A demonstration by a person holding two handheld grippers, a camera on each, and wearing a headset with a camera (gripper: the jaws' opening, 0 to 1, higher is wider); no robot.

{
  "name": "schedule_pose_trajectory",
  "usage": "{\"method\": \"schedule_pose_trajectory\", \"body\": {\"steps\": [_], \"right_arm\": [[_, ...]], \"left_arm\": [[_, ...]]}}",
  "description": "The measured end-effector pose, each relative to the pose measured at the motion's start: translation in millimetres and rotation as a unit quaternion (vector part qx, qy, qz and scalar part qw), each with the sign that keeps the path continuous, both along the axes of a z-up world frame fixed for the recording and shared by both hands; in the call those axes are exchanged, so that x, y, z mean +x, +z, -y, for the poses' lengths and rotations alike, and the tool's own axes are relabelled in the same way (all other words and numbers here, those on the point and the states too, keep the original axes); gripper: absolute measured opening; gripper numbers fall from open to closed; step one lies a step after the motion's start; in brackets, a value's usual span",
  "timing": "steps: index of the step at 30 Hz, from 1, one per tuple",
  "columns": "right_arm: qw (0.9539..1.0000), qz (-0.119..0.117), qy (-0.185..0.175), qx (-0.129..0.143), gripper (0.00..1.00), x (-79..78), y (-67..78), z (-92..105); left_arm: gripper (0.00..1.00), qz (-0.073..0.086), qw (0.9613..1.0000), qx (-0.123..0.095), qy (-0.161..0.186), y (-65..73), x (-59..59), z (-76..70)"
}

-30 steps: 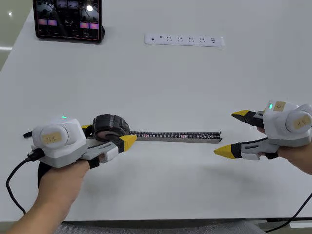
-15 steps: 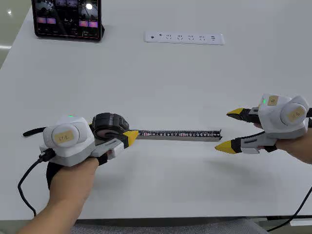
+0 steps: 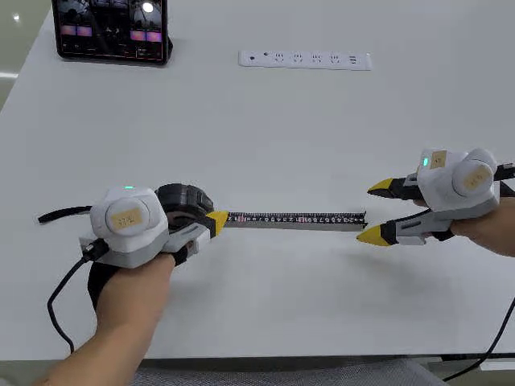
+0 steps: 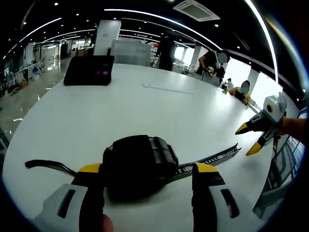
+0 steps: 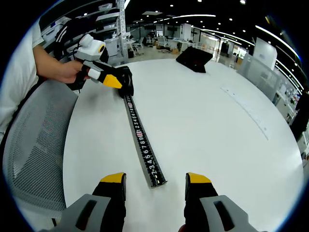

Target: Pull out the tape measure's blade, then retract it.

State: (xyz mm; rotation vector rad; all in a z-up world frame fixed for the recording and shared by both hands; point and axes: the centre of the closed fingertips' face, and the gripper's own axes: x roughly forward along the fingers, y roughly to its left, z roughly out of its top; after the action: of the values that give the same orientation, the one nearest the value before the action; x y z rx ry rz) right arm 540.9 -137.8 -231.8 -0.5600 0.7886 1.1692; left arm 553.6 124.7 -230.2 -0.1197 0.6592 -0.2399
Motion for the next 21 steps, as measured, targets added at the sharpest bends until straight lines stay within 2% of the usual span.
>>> {"method": "schedule_pose_trajectory", "body": {"steps": [10,21], "right_arm": [[0.9995,-0.011,0.026,-0.015,0.39,-2.6,-7.9,-2.9],[0.9977,-0.017,0.051,-0.04,0.33,-2.5,-17.3,-1.6]], "left_arm": [[0.66,-0.003,0.9996,0.018,0.023,-5.1,4.3,-6.7],[0.63,-0.009,0.999,0.015,0.04,-9.1,8.9,-10.3]]}}
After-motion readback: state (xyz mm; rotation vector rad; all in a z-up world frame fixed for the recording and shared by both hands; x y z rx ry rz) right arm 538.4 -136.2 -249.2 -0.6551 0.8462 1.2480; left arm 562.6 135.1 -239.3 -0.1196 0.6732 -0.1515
